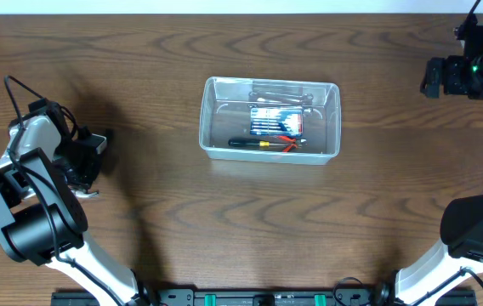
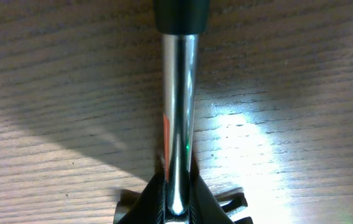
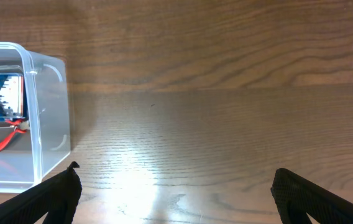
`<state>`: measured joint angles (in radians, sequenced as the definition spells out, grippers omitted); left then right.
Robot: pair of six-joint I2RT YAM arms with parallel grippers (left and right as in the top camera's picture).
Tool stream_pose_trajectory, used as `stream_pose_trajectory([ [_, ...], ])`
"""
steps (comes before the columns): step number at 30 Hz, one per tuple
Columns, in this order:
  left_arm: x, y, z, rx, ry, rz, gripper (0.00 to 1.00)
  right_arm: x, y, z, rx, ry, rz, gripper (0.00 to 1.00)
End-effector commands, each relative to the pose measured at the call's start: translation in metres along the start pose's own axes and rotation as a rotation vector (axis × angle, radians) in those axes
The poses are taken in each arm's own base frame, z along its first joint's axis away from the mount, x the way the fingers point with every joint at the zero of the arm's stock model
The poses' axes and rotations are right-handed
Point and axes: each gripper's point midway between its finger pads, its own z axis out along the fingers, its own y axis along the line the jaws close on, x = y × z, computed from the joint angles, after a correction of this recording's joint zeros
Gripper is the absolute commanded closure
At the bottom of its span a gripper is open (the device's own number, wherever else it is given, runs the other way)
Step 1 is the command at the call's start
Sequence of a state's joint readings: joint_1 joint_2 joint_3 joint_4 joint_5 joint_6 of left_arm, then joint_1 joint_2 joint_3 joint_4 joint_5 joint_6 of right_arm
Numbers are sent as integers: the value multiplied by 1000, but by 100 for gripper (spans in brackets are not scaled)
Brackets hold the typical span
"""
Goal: Pack container
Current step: 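Close the left gripper on the hammer handle and lift it, then carry the hammer with the left gripper over the container and release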
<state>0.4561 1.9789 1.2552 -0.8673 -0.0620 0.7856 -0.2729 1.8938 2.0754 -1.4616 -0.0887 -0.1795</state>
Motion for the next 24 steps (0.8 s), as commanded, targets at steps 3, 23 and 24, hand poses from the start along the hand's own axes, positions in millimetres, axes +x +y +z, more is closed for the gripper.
stream_pose_trajectory([
  [3, 0, -9, 10, 25, 28, 23, 90, 4, -3, 2, 9, 20, 23, 1],
  [23, -19, -8, -15, -30, -28, 31, 94, 6, -4, 2, 15, 30, 14, 1],
  [24, -23, -7, -21, -42, -44, 26, 94, 7, -5, 2, 20, 31, 14, 1],
])
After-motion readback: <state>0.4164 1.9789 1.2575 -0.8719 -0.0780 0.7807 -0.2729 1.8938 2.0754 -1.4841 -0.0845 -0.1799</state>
